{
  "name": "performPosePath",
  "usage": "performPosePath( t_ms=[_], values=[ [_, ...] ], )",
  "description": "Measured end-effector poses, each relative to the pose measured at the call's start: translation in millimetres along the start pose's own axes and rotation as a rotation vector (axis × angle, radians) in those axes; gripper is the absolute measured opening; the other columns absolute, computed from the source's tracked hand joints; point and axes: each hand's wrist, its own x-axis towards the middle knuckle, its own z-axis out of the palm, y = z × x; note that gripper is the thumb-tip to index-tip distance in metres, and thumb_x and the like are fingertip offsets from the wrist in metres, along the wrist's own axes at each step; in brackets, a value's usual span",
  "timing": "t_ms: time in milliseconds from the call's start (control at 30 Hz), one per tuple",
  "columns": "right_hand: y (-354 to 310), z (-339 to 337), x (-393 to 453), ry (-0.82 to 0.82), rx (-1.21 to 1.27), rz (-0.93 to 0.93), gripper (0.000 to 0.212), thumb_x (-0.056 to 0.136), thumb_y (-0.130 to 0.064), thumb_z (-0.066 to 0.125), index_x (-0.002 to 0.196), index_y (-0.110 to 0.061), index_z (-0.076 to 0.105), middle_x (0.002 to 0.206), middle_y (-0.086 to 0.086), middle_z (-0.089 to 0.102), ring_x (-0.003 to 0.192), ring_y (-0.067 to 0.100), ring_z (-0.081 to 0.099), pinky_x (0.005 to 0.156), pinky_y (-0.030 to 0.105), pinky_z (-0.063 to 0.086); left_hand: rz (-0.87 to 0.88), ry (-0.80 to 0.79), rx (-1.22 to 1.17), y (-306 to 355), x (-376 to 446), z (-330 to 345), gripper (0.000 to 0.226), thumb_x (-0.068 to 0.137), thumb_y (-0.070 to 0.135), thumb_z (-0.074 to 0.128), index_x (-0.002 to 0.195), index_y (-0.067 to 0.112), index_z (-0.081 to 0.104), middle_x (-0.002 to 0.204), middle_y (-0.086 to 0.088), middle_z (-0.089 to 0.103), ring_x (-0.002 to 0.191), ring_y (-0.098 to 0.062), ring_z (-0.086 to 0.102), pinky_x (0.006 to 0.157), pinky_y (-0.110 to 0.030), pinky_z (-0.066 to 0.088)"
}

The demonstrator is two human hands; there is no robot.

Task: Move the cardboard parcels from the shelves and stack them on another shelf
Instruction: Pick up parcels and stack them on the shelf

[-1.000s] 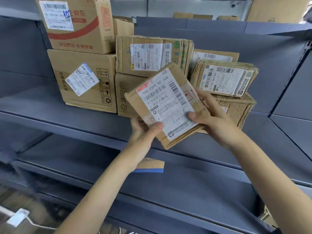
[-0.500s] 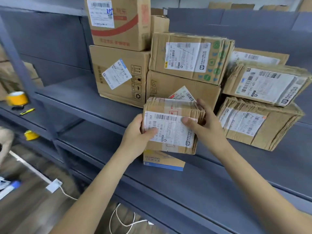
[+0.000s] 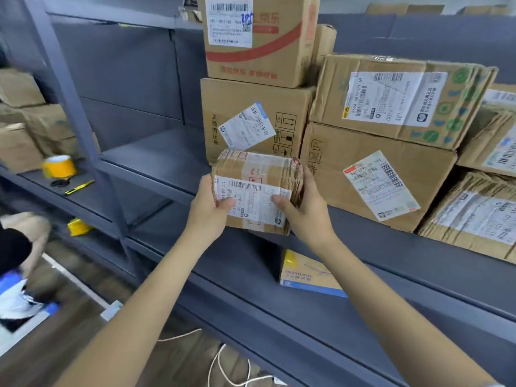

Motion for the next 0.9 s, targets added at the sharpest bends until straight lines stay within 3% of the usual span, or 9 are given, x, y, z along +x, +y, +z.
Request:
performPosePath(
  t_ms=[100, 200, 367, 500, 700, 833, 900],
  values=[
    [9, 38, 22, -0.009, -0.052, 0.048, 0.065, 0.092, -0.017, 0.06, 0.148, -0.016, 0.028, 0.128, -0.004, 0.057, 0.118, 0.012, 0.053, 0.09, 0.014, 0.041, 0.008, 0.008, 0.035, -16, 28, -22, 0.041, 0.093, 0.003, 0.051, 0.128, 0.019, 0.039, 0.115, 0.008, 0.052, 0.103, -0.007, 0.05, 0.082, -0.018, 0.039],
    [13, 70, 39, -0.02, -0.118, 0.113, 0.067, 0.092, -0.012, 0.058, 0.149, -0.014, 0.024, 0.131, 0.005, 0.058, 0.121, 0.021, 0.054, 0.094, 0.02, 0.04, 0.002, -0.002, 0.074, -27, 63, -39, 0.046, 0.094, 0.002, 0.048, 0.135, 0.017, 0.035, 0.119, 0.007, 0.05, 0.107, -0.008, 0.046, 0.089, -0.023, 0.036],
    [19, 93, 60, 0.071, -0.184, 0.152, 0.062, 0.093, -0.009, 0.054, 0.147, -0.006, 0.023, 0.112, 0.017, 0.062, 0.103, 0.032, 0.058, 0.067, 0.017, 0.033, -0.005, -0.121, 0.136, -37, 107, -41, 0.048, 0.096, 0.004, 0.045, 0.139, 0.018, 0.029, 0.12, 0.009, 0.047, 0.108, -0.008, 0.044, 0.091, -0.023, 0.033],
    [22, 95, 68, 0.086, -0.228, 0.199, 0.068, 0.094, -0.01, 0.052, 0.151, -0.01, 0.014, 0.102, 0.012, 0.056, 0.096, 0.03, 0.056, 0.066, 0.015, 0.031, 0.0, -0.169, 0.152, -44, 120, -34, 0.046, 0.097, 0.005, 0.043, 0.139, 0.017, 0.026, 0.119, 0.007, 0.048, 0.108, -0.011, 0.046, 0.089, -0.024, 0.035],
    [23, 97, 66, 0.116, -0.25, 0.174, 0.068, 0.093, -0.008, 0.053, 0.151, -0.01, 0.017, 0.093, 0.007, 0.054, 0.085, 0.024, 0.052, 0.065, 0.014, 0.032, 0.0, -0.212, 0.173, -52, 122, -37, 0.047, 0.097, 0.006, 0.043, 0.14, 0.019, 0.027, 0.12, 0.011, 0.047, 0.111, -0.009, 0.044, 0.094, -0.026, 0.034],
    [21, 94, 57, 0.146, -0.27, 0.157, 0.061, 0.093, -0.006, 0.052, 0.148, -0.01, 0.026, 0.09, 0.007, 0.06, 0.083, 0.025, 0.057, 0.073, 0.03, 0.048, 0.001, -0.244, 0.169, -54, 121, -37, 0.043, 0.097, 0.008, 0.042, 0.137, 0.021, 0.032, 0.124, 0.009, 0.051, 0.113, -0.011, 0.047, 0.096, -0.03, 0.037],
    [20, 93, 53, 0.139, -0.282, 0.149, 0.066, 0.094, -0.007, 0.052, 0.15, -0.014, 0.02, 0.09, 0.007, 0.055, 0.08, 0.023, 0.053, 0.069, 0.023, 0.041, 0.001, -0.257, 0.178, -50, 118, -36, 0.043, 0.098, 0.009, 0.041, 0.138, 0.019, 0.03, 0.125, 0.007, 0.049, 0.111, -0.011, 0.045, 0.093, -0.028, 0.035]
  ],
)
